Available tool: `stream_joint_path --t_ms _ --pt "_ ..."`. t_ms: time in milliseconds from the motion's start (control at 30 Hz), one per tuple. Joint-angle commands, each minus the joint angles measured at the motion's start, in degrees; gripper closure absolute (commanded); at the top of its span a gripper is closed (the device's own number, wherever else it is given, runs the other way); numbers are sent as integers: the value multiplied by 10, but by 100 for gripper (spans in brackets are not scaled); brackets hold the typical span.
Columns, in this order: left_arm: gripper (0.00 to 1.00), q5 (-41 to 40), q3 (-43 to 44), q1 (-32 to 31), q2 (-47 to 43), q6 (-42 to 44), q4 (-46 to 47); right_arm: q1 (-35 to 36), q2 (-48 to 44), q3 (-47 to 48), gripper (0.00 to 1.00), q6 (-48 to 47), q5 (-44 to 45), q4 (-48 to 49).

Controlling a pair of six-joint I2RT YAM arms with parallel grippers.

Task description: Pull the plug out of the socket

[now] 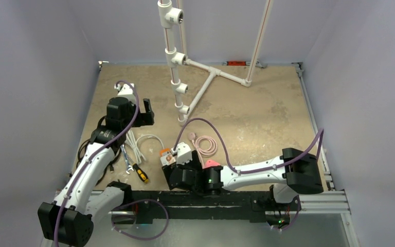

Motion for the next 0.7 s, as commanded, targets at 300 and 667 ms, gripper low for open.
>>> stream_joint_path --t_ms 300,667 --pt "3 4 -4 4 18 0 13 3 22 -114 12 -48 -22 246" --pt "3 -18 -8 3 24 1 5 3 91 -124 23 -53 36 310"
